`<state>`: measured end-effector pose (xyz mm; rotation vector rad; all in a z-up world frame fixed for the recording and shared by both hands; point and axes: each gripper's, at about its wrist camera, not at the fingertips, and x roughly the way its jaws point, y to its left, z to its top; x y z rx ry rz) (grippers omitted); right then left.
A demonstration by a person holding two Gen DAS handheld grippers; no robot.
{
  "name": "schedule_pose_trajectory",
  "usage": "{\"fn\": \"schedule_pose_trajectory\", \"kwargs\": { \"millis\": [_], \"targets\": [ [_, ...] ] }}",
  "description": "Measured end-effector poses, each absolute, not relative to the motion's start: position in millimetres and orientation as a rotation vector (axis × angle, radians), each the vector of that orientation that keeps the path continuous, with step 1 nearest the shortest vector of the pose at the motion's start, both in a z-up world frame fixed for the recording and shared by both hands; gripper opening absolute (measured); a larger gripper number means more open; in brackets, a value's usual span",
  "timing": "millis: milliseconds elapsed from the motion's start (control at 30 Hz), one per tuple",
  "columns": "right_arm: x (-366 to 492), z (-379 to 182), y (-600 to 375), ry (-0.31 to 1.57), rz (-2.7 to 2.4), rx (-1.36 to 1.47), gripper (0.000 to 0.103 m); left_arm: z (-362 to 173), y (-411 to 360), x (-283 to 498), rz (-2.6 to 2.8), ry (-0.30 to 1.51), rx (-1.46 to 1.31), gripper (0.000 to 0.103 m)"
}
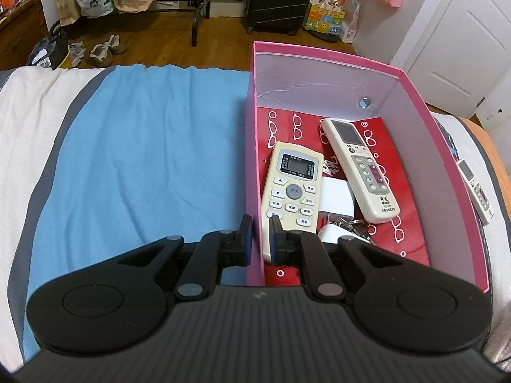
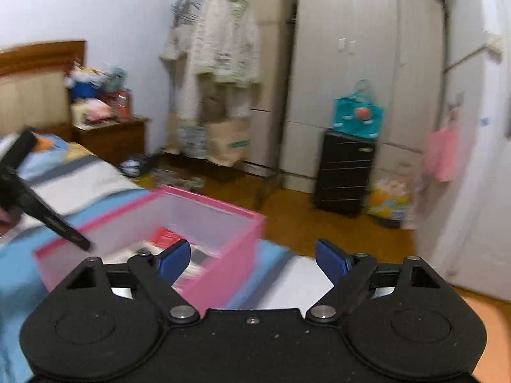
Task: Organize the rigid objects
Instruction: 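Move the right gripper to the white remote with purple buttons, then grasp the purple-button remote with the right gripper and lift it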
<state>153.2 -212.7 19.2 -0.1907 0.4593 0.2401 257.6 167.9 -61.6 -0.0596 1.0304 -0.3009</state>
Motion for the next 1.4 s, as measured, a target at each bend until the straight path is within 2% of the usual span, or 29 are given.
{"fn": "schedule_pose_trajectory", "kwargs": {
  "millis": [133, 333, 533, 633, 733, 767, 800, 833, 967, 1167, 1400],
  "targets": [
    [165, 6, -257, 0.605, 0.189, -0.152, 0.088, -62, 169, 258, -0.298, 1.035, -0.063, 0.01],
    [197, -48, -311, 0.861, 0.158, 0.003, 0.085, -62, 169, 258, -0.297, 1.029, -0.053, 0.01],
    [210, -98, -313, 0.985, 0.108, -0.2, 0.083, -62, 169, 258, -0.3, 1.028, -0.058, 0.01],
    [221, -110, -331, 1.05, 0.055, -0.06, 0.083, -63, 172, 260, -0.3, 1.038, -0.092, 0.01],
    [230, -112, -334, 1.018, 0.044, -0.002, 0.082, -63, 173, 262, -0.298, 1.043, -0.107, 0.01],
    [234, -112, -332, 1.011, 0.041, 0.002, 0.078, -63, 174, 262, -0.298, 1.041, -0.103, 0.01],
    [237, -112, -328, 1.004, 0.041, 0.008, 0.066, -63, 173, 261, -0.298, 1.038, -0.096, 0.01],
    [239, -111, -325, 1.006, 0.034, 0.002, 0.06, -62, 173, 261, -0.299, 1.035, -0.088, 0.01],
    [240, -99, -318, 1.0, 0.011, 0.018, 0.06, -62, 170, 260, -0.303, 1.03, -0.07, 0.01],
    [214, -59, -307, 0.86, -0.008, 0.038, 0.06, -61, 169, 258, -0.306, 1.029, -0.069, 0.01],
    [186, 8, -252, 0.663, 0.177, 0.121, 0.06, -59, 167, 255, -0.311, 1.022, -0.042, 0.009]
  ]
}}
